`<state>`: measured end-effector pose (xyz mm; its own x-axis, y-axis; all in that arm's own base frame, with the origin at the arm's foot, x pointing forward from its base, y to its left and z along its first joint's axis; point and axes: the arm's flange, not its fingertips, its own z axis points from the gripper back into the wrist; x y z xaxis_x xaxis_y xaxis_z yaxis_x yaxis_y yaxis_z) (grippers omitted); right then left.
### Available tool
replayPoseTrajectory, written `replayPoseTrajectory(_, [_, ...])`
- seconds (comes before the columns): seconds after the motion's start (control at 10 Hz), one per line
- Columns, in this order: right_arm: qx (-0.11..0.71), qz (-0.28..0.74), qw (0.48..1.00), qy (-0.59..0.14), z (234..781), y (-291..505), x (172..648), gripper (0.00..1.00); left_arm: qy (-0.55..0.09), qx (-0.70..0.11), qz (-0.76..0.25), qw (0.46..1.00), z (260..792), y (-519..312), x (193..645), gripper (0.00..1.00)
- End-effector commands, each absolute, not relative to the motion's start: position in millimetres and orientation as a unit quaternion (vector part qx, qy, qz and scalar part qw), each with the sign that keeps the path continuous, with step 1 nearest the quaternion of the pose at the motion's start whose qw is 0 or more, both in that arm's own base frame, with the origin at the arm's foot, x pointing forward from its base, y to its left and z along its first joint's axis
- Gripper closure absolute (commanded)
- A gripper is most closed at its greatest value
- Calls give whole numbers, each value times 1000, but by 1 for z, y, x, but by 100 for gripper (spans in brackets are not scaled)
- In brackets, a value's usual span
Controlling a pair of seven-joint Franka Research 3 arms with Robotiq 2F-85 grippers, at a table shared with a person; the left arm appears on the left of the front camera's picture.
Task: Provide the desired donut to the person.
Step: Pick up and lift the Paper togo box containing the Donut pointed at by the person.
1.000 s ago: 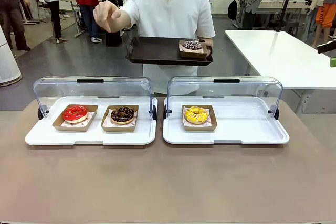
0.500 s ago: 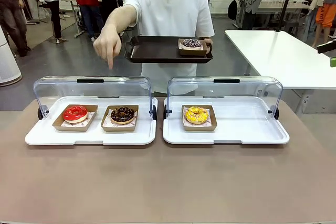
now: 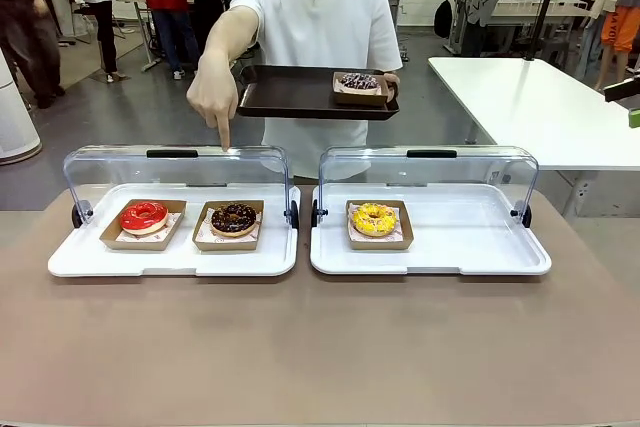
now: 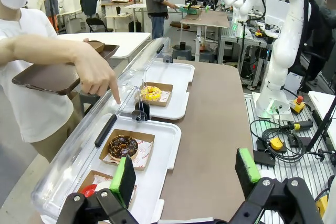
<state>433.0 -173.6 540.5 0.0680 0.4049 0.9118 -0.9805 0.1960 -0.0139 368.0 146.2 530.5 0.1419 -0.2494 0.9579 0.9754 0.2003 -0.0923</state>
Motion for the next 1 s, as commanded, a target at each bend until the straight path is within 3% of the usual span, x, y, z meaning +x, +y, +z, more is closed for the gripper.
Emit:
replayPoseTrajectory(0.0, [337,535,647,-425,540,-171,431,0,-448,-412,-482,630,531,147,366,0])
replayPoseTrajectory(0.4, [337,535,647,-425,540,-171,431,0,-433,-399,-501,634,535,143,366,0])
replayPoseTrajectory(0.6, [337,535,647,-425,540,-171,431,0,-400,-341,-537,660,555,126,364,0])
replayPoseTrajectory(0.9, [337,535,647,-425,540,-171,431,0,-239,-216,-609,725,593,68,371,0])
